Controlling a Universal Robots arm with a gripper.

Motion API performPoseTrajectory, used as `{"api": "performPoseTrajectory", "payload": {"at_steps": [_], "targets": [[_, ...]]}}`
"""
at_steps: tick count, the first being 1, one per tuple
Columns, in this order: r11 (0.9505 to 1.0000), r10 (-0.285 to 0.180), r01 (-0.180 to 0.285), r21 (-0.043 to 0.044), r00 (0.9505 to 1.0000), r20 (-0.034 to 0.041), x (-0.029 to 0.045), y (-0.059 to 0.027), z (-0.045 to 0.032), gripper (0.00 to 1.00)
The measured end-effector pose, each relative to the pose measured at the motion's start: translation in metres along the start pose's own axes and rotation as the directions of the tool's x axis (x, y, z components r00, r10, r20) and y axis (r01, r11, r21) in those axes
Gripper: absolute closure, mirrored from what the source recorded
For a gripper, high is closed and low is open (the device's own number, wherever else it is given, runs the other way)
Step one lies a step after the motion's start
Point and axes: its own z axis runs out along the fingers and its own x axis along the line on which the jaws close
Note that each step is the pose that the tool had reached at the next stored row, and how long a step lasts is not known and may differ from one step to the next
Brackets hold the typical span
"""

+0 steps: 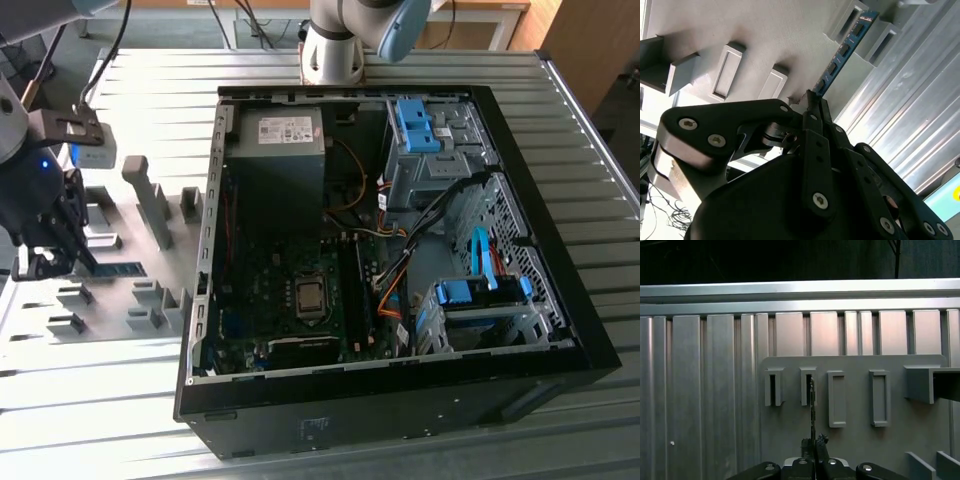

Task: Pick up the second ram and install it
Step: 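Pick up the second ram and move it above second insertion slot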

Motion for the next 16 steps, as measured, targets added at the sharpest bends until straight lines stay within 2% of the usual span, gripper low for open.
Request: {"api": "performPoseTrajectory", "payload": {"at_steps": [16], "targets": [[1.0,0.0,0.0,-0.0002,1.0,0.0075,-0.0002,0.0001,-0.0192,0.87]]}}
